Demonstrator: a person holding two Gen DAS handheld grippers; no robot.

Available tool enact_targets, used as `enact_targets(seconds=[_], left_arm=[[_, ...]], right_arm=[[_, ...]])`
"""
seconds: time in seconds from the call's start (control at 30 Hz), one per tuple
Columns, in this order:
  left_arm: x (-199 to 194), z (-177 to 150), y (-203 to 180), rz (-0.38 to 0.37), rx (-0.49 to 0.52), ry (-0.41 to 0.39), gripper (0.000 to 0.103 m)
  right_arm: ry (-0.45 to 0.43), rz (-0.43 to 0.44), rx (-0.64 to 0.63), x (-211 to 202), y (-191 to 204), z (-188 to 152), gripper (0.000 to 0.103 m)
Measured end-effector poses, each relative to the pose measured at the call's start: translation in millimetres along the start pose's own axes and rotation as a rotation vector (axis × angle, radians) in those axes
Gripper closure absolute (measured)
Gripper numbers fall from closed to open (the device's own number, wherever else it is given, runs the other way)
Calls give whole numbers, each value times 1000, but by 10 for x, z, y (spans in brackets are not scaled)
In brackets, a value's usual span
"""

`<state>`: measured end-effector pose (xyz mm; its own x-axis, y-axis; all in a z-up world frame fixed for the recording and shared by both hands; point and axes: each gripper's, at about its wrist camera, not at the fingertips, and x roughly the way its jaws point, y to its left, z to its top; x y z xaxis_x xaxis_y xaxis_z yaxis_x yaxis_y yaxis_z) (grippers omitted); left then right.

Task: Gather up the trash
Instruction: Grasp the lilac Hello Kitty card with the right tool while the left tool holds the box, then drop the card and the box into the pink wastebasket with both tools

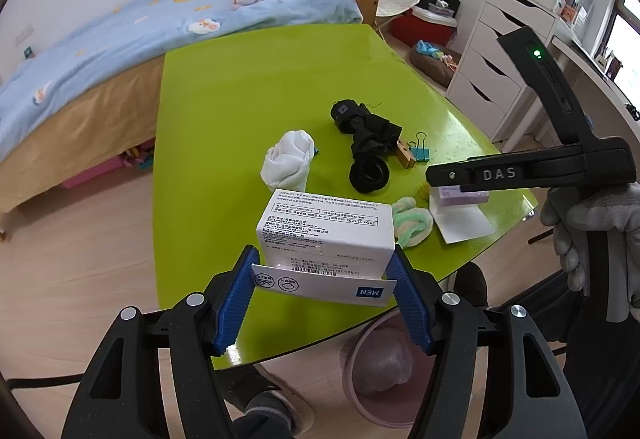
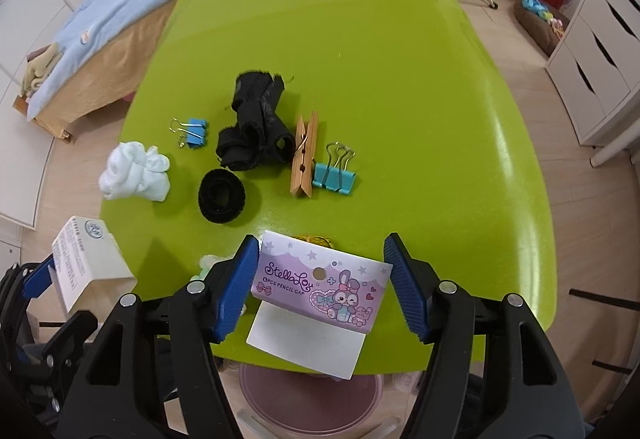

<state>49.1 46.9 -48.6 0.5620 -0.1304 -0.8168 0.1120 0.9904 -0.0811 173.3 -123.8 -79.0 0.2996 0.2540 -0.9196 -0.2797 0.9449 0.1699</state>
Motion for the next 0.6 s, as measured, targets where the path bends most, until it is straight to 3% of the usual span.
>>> enact_targets(seconds=[0.3, 0.6], left_arm=[[-245, -10, -185, -2, 18, -31, 40], [-458, -208, -437, -19, 39, -42, 40]], right_arm=[[-108, 14, -90, -556, -49, -288, 39], [-159, 85, -222, -1045, 34, -833, 39]])
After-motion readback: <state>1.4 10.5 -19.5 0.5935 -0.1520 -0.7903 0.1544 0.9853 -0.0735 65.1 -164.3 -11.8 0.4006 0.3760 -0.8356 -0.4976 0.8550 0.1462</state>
